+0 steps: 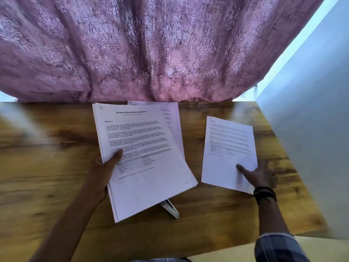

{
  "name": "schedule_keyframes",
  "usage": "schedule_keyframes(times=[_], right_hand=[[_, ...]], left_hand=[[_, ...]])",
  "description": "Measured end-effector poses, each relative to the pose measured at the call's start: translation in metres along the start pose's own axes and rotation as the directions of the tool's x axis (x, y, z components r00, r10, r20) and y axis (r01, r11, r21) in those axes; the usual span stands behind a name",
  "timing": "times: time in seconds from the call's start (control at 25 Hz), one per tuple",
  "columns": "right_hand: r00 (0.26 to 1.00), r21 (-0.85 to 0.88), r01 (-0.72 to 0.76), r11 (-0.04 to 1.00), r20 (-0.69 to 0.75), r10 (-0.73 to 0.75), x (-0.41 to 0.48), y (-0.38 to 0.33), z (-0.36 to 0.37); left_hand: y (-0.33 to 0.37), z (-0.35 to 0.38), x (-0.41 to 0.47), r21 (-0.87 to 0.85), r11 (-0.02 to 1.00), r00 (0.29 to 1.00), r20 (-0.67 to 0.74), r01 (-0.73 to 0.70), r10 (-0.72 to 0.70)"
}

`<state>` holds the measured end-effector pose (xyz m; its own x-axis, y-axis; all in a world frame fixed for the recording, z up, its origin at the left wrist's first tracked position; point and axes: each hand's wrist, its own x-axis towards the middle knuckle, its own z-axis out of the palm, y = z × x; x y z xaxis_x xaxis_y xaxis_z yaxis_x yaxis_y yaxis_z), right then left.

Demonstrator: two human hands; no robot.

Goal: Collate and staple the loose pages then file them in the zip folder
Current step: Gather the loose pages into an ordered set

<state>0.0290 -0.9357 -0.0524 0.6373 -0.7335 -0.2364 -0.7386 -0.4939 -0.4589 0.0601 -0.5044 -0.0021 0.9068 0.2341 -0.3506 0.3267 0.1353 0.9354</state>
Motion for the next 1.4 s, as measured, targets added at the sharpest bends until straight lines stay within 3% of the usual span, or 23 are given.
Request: schedule_keyframes(times=[0.2,0.32,0.44,0.6,0.8,1.04,1.24,1.32,1.4], right_hand=[[0.998,0.191,-0.060,0.980,0.016,0.058,0.007,0.001,0.001],[0.998,0.416,0.051,0.908,0.010,-0.061,-0.011,-0.004,0.008],[0.959,0.486,0.252,0.837,-0.010,-0.283,-0.046,-0.018,0.009],[0.930,0.707,0.259,0.659,0.002,-0.367,-0.109,-0.046,0.005],[0.906,0.822,0.238,0.518,0.004,-0.424,-0.155,-0.061,0.008],[0.844,0.870,0.110,0.480,0.174,-0.507,-0.177,-0.086,0.005],[0.635,0.844,-0.127,0.521,0.473,-0.611,-0.197,-0.109,0.028],[0.595,0.827,-0.122,0.549,0.503,-0.627,-0.206,-0.116,0.041],[0.627,0.808,-0.011,0.590,0.465,-0.625,-0.216,-0.124,0.051]], left_hand=[[-0.005,-0.006,0.005,0.027,0.999,0.999,0.015,0.032,-0.033],[-0.006,-0.012,0.004,0.034,0.999,0.998,0.054,0.031,-0.033],[-0.004,-0.023,0.006,0.007,1.000,0.996,0.090,0.006,-0.007],[-0.007,-0.043,0.007,-0.056,0.998,0.991,0.132,0.021,-0.014],[-0.009,-0.058,-0.001,-0.097,0.994,0.989,0.139,0.057,-0.043],[-0.010,-0.071,-0.011,-0.103,0.993,0.982,0.181,0.065,-0.046],[-0.007,-0.083,-0.017,-0.095,0.988,0.981,0.163,0.122,-0.105],[-0.009,-0.089,-0.020,-0.110,0.988,0.987,0.133,0.104,-0.089],[-0.010,-0.097,-0.020,-0.158,0.987,0.994,0.110,0.033,-0.015]])
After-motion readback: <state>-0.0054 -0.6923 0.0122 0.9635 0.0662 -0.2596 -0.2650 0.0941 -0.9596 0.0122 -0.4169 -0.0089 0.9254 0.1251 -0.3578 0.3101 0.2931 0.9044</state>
